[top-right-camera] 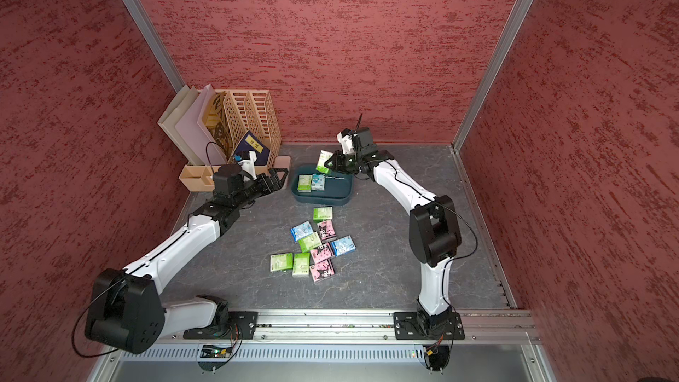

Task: Put the pocket tissues into the storage box
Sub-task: Place the pocket tissues in the storage box.

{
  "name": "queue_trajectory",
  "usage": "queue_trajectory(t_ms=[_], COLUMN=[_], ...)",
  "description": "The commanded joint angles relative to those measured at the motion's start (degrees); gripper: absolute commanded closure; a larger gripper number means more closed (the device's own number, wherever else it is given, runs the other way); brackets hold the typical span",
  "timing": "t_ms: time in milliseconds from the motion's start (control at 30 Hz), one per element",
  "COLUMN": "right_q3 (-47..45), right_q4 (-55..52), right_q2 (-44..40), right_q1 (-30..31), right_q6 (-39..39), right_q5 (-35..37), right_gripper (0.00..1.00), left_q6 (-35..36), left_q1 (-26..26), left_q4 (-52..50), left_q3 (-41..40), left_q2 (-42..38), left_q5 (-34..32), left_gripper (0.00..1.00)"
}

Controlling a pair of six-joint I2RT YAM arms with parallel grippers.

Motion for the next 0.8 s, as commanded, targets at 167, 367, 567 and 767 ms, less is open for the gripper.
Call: queue_trajectory(t_ms=[167,367,567,767], right_q3=[17.1,21.2,25.1,30.2], right_q4=[-24.9,-25.4,-24.7,-24.2], right_q2=[13.6,18.1,22.3,26.6], right_q1=[-0.9,-0.8,-0.8,-0.8], right_q6=[-10.5,-10.5,-9.3,-8.1], right_q5=[-0.4,1.6,4.1,4.8], right_gripper=[0.97,0.97,0.95,0.95], left_q6=[2.9,2.4,2.2,2.2], left_q1=[0.6,0.6,0.7,1.0], left_q4=[-2.1,-1.8,-1.7,-1.9], left_q3=[2.1,1.9,2.4,2.6], left_q2=[0.7,2.0,3.6,4.5], left_q5=[0.4,1.4,2.6,3.1], left_gripper=[0.0,0.0,0.0,0.0])
